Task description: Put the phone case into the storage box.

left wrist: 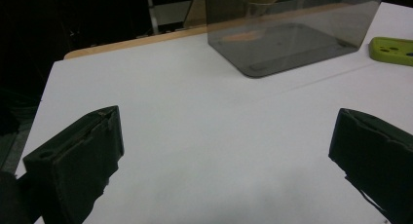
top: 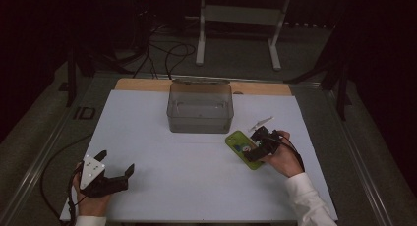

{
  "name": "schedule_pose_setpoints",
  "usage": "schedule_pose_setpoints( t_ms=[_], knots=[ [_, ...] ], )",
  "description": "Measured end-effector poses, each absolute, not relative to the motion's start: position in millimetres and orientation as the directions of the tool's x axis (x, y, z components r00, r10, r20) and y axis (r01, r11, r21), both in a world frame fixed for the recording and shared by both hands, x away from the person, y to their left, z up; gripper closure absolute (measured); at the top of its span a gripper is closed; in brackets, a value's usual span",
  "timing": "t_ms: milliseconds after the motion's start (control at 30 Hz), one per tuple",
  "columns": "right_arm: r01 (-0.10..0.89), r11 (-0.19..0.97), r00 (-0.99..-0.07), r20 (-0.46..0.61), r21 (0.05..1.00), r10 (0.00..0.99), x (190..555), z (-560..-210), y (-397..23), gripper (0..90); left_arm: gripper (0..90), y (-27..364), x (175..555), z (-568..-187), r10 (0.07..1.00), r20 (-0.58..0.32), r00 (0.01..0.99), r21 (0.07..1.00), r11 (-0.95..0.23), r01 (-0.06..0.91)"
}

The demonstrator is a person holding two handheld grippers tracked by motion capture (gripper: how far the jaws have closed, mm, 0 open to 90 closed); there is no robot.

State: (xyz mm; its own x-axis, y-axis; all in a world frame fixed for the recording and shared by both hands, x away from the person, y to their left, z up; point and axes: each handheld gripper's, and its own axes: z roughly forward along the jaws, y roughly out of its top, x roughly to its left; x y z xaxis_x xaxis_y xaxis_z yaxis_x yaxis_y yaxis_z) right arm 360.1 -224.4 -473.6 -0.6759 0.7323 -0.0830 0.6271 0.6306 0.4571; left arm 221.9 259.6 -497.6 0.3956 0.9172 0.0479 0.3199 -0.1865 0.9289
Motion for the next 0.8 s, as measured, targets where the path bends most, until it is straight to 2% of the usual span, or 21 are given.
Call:
schedule_pose_setpoints(
  t_ms=[800],
  knots=[
    [0.654, 0.668, -0.696, -0.062, 0.355, 0.715, 370, -496, -215, 8.2, 0.0, 258, 222, -498, 0.914, 0.052, 0.402, 0.926, -0.195, 0.323]
  ],
)
